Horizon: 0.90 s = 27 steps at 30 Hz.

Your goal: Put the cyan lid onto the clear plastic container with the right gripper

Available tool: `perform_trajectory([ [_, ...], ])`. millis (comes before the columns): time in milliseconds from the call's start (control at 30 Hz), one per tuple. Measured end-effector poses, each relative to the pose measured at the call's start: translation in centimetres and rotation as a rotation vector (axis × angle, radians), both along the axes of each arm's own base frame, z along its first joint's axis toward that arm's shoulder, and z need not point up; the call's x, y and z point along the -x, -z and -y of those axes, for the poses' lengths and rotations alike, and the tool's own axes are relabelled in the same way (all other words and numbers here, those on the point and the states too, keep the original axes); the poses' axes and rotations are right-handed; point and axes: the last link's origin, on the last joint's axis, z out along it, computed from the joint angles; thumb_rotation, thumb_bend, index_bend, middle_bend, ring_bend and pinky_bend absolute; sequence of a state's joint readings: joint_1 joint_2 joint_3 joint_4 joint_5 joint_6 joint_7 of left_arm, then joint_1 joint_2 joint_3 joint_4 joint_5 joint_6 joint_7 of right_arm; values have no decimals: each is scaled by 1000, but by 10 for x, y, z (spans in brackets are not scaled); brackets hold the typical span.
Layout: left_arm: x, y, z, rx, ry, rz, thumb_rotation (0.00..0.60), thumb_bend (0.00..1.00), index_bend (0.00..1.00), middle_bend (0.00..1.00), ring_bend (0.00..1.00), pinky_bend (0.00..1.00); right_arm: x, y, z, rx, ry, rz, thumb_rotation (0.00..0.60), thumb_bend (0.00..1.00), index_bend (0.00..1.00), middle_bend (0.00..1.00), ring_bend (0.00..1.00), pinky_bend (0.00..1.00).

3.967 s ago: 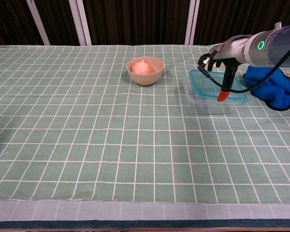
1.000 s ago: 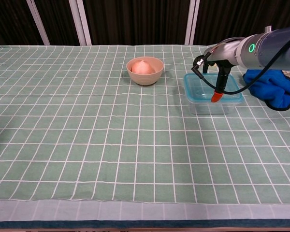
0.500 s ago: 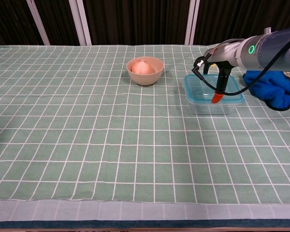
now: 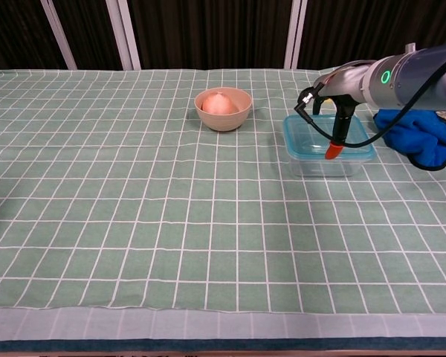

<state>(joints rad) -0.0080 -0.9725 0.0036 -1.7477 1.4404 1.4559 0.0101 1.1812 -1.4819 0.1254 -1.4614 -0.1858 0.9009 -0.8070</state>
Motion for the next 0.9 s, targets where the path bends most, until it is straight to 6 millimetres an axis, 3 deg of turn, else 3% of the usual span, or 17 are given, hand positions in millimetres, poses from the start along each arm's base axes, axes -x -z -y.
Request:
perform_trajectory([
  [600, 0, 0, 0, 1, -3, 0, 600, 522, 75, 0, 0, 0, 2, -1, 0, 2, 5, -12, 600, 191, 9, 82, 0, 0],
  [900, 0, 0, 0, 1, -4, 0, 600, 522, 75, 0, 0, 0, 1, -2, 0, 2, 6, -12, 600, 191, 9, 64, 0, 0],
])
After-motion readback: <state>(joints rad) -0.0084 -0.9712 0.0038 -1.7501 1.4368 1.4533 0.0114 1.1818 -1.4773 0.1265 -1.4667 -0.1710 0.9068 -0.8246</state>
